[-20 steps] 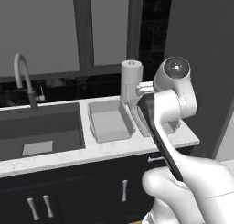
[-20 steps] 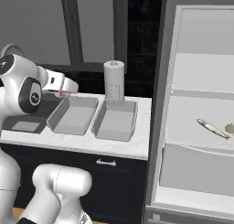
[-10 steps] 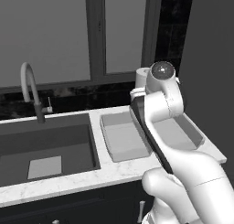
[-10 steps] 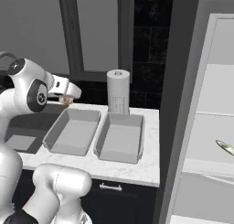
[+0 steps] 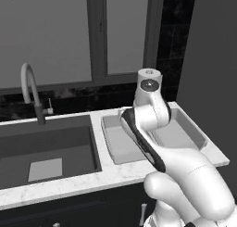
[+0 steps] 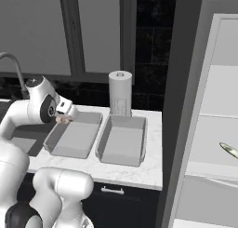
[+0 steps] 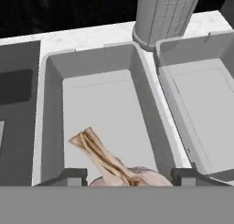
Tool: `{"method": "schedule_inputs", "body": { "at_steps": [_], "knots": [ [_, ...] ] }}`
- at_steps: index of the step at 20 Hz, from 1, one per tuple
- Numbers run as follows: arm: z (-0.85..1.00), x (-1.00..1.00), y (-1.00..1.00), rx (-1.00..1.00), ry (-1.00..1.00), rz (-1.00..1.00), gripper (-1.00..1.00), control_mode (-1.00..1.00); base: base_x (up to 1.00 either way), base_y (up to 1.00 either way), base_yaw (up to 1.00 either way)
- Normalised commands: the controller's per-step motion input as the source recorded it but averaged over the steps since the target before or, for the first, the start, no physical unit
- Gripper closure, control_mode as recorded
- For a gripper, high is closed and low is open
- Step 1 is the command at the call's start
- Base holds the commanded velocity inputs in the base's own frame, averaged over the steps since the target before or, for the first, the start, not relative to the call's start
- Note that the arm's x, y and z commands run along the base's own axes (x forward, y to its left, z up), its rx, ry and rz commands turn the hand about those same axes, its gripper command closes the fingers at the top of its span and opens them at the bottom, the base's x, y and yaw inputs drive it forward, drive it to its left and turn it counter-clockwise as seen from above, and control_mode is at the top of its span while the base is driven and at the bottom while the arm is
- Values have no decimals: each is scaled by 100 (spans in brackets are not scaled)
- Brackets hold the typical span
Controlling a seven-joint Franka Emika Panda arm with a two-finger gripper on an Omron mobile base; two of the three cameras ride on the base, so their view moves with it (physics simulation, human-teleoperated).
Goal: Place one garlic and one fish in each tupperware on the nearby counter, to pack two identical lunches.
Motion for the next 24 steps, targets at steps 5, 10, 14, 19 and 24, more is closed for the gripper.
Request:
{"method": "schedule_inputs", "body": {
  "at_steps": [5, 10, 14, 19, 24],
  "knots": [
    [-69, 56, 11, 14, 16, 0, 100, -100, 0, 0, 0],
    [-58, 68, 0, 7, 10, 0, 100, -100, 0, 0, 0],
    [-45, 88, 5, 1, 6, 0, 100, -100, 0, 0, 0],
    [-53, 86, 28, 0, 7, 0, -100, -100, 0, 0, 0],
    [-20, 42, 17, 0, 6, 0, -100, -100, 0, 0, 0]
  ]
}}
